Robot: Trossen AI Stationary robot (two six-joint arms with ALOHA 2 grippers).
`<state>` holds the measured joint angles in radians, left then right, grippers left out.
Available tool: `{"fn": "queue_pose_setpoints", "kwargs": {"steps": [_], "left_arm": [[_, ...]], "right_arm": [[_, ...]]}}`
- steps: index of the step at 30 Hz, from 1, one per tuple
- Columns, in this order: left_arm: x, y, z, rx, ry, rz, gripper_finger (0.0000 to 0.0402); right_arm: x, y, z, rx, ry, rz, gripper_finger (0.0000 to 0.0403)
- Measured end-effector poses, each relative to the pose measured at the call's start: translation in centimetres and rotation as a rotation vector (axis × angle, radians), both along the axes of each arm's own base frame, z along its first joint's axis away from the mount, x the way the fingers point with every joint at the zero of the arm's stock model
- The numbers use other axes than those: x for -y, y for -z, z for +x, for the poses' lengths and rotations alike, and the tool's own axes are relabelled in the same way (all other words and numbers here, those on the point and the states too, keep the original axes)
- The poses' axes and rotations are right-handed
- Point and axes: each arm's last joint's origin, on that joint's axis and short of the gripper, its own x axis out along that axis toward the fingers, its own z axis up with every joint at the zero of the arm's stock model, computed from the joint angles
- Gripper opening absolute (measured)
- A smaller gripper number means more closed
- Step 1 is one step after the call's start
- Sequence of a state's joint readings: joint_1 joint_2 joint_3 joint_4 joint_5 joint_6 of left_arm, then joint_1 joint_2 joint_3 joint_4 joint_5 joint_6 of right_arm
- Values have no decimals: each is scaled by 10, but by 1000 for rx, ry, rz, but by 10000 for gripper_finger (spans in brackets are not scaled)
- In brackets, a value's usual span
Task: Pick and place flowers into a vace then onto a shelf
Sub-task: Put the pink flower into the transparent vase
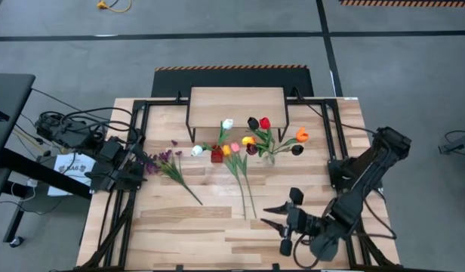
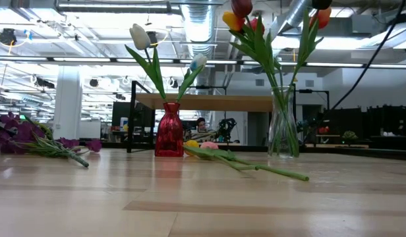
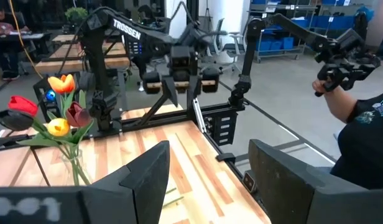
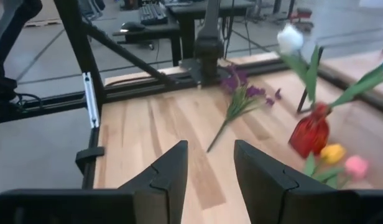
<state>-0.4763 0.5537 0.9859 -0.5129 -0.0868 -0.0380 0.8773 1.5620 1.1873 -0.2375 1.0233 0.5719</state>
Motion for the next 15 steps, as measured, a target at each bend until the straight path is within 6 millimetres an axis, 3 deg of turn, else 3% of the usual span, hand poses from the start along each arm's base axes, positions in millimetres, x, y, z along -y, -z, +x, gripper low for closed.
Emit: {"fn": "queue_pose_setpoints", "kwargs": {"steps": [6, 15], "left_arm": [[0, -1, 0, 6, 0, 1, 208], [0, 0, 0, 0, -1, -10, 208]], "right_arm": [[-15, 26, 4, -24, 14, 42, 122], [-28, 39, 4, -14, 15, 107, 122]]}}
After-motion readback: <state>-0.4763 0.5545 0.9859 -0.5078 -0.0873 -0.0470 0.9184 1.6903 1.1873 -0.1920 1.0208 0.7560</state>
